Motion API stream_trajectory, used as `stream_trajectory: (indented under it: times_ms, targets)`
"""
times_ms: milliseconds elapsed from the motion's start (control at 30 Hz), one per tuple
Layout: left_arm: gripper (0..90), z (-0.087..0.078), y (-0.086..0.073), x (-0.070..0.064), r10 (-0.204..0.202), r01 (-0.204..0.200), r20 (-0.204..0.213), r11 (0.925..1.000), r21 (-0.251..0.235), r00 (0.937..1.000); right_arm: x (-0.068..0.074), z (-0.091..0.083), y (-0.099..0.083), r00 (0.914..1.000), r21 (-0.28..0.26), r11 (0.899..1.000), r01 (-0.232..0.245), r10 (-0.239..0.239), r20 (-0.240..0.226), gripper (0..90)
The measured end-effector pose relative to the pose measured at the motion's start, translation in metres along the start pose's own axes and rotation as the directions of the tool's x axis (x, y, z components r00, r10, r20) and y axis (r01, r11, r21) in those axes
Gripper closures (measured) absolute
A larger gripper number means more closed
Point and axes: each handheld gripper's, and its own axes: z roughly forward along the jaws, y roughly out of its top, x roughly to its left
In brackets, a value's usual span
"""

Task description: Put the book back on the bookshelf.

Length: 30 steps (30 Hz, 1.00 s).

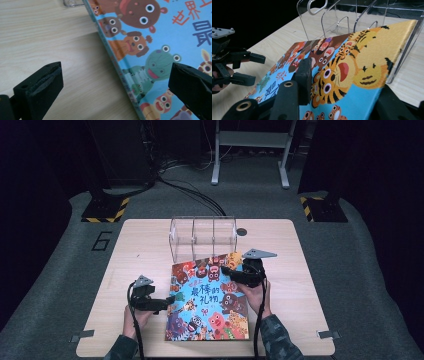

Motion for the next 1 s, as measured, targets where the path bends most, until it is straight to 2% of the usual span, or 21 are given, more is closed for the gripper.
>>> stream_trajectory:
  times_ms: [233,433,533,733,767,833,900,1000]
  targets:
    - [0.0,0.004,0.008,-0.012,0.036,-0.038,0.040,0.9982,0.047,0.9985,0.001,-0.003,-0.004,1.0000,-0.030,1.000,0.006,-0.006,-0.008,59.6]
    - [0.0,0.011,0.010,-0.018,0.048,-0.054,0.068,0.9958,0.075,0.9965,0.003,-0.006,-0.005,0.9992,-0.059,0.998,0.036,-0.037,-0.017,59.6]
    - [0.0,0.012,0.011,-0.020,0.039,-0.043,0.078,0.9974,0.058,0.9962,0.004,-0.007,-0.005,0.9989,-0.072,0.997,0.041,-0.042,-0.020,59.6]
    - [0.0,0.014,0.012,-0.022,0.037,-0.045,0.117,0.9964,0.072,0.9924,0.004,-0.009,-0.007,0.9983,-0.091,0.995,0.050,-0.053,-0.026,59.6]
    - [0.0,0.014,0.011,-0.023,0.023,-0.034,0.130,0.9964,0.078,0.9913,0.004,-0.009,-0.008,0.9982,-0.092,0.995,0.051,-0.053,-0.028,59.6]
    - [0.0,0.015,0.011,-0.023,0.034,-0.046,0.143,0.9955,0.083,0.9891,0.004,-0.009,-0.008,0.9982,-0.090,0.995,0.051,-0.054,-0.027,59.6]
    - [0.0,0.016,0.011,-0.024,0.029,-0.040,0.141,0.9966,0.072,0.9896,0.004,-0.009,-0.008,0.9981,-0.092,0.994,0.052,-0.054,-0.028,59.6]
    - [0.0,0.016,0.011,-0.024,0.018,-0.031,0.149,0.9961,0.082,0.9886,0.004,-0.009,-0.008,0.9979,-0.096,0.994,0.055,-0.058,-0.028,59.6]
